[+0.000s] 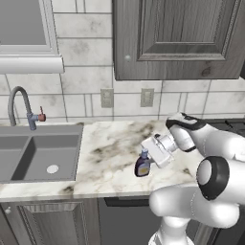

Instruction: Place the condiment bottle and condiment bottle from the counter to the top shelf of the fridge. If the existing items in the fridge are on the top shelf, move them to other shelves.

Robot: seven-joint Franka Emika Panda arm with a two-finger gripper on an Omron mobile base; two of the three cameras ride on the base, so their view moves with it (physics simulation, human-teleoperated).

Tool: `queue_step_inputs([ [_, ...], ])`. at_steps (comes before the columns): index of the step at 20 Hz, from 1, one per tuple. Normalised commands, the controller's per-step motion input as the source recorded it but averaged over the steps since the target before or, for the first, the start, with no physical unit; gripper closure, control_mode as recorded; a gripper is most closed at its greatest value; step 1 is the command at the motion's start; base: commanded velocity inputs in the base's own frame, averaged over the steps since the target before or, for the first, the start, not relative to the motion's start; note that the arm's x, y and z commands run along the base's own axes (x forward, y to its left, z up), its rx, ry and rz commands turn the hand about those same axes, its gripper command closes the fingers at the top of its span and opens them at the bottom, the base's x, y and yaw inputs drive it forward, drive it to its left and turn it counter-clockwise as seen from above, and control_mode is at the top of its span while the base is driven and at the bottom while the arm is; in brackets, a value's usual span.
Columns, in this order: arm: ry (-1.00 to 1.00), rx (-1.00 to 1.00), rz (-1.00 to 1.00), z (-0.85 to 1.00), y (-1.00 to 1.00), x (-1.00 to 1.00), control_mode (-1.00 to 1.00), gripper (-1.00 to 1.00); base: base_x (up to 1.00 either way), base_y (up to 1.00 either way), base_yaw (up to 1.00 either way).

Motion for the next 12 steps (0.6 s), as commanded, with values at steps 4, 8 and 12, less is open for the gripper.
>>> queue_step_inputs([
  [4,-0.27,0.00,-0.04,1.00,0.00,-0.72,-1.00,1.00,0.00,0.00,0.00],
  [8,-0.20,0.00,-0.09,1.00,0.00,-0.66,-1.00,1.00,0.00,0.00,0.00],
  [12,-0.21,0.00,-0.09,1.00,0.00,-0.77,-1.00,1.00,0.00,0.00,0.00],
])
